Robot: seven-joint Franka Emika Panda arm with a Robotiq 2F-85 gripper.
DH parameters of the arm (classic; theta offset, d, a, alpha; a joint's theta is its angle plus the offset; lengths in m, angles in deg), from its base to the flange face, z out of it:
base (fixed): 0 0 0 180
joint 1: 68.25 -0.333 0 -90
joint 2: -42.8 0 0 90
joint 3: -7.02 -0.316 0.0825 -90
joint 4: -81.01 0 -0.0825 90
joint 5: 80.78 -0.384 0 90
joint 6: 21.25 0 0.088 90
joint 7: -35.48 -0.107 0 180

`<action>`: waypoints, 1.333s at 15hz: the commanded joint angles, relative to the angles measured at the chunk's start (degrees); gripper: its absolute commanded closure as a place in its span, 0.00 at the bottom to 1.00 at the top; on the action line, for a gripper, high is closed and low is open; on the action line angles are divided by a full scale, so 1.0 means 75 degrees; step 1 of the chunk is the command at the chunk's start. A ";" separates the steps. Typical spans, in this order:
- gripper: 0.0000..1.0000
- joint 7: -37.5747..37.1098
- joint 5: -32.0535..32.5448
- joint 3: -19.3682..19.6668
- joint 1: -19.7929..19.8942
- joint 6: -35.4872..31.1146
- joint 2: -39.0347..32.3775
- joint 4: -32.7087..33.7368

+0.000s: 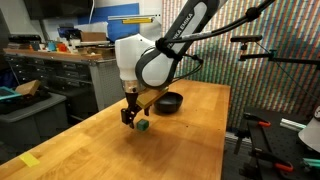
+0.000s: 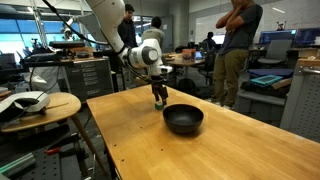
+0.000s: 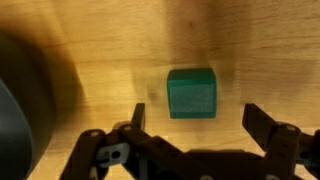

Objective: Pick up the green cube and put it in the black bowl

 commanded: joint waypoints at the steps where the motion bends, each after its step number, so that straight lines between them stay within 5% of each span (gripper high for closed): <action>1: 0.09 0.0107 -0.0269 -0.0174 0.0195 0.0576 -0.0070 0.0272; 2: 0.27 0.0140 -0.0329 -0.0215 0.0232 0.0684 -0.0059 0.0276; 9: 0.78 0.0270 -0.0598 -0.0418 0.0423 0.0898 -0.0059 0.0340; 20: 0.78 0.0626 -0.1008 -0.0402 0.0958 0.1043 0.0391 0.0398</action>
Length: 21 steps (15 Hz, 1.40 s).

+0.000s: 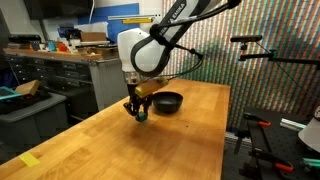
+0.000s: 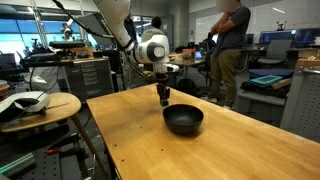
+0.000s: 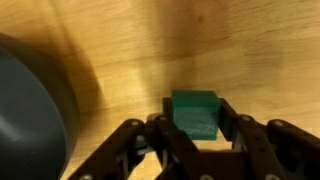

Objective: Pick up the green cube and put it in the black bowl

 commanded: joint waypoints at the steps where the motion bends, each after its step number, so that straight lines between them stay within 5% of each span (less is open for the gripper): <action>1: 0.78 0.0337 -0.0249 -0.0069 0.0335 0.0381 0.0316 0.0089; 21: 0.78 0.0110 -0.0329 0.0516 0.1523 0.0603 0.0818 -0.0387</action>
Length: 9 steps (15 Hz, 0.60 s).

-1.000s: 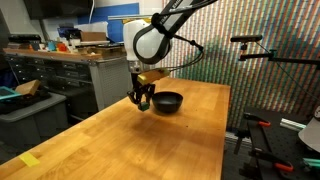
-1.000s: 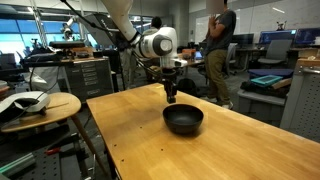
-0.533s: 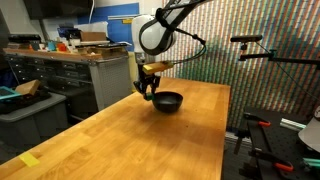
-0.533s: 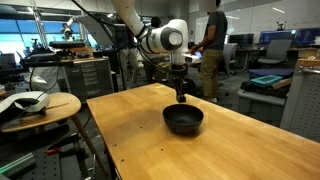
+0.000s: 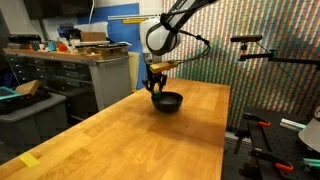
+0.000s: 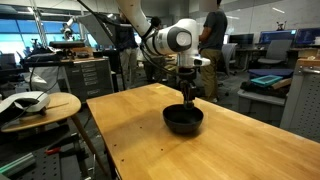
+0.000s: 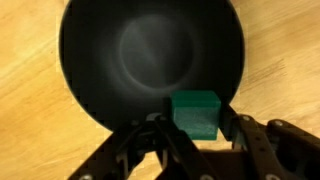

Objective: Pick up the green cube and put it in the black bowl

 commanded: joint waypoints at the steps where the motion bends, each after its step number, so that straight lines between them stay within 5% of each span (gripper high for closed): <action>1: 0.78 -0.0030 -0.0183 0.0080 0.0070 0.0065 0.0174 -0.0264; 9: 0.75 0.0064 -0.0550 0.0017 0.0243 -0.0072 0.0058 -0.0647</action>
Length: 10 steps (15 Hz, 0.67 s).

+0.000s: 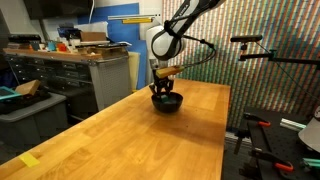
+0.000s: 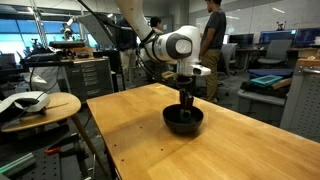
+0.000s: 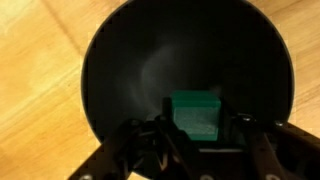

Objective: Pick up the green cube and put it in the black bowl

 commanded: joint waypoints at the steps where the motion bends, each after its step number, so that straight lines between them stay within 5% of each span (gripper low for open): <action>1: 0.42 0.0076 -0.0319 -0.0037 0.0095 -0.0080 0.0089 -0.0168; 2: 0.27 0.0083 -0.0371 -0.0037 0.0105 -0.0084 0.0106 -0.0194; 6: 0.01 0.0077 -0.0465 -0.0006 0.0143 -0.0003 0.0168 -0.0178; 10: 0.00 0.0164 -0.0546 -0.0008 0.0248 0.0049 0.0343 -0.0146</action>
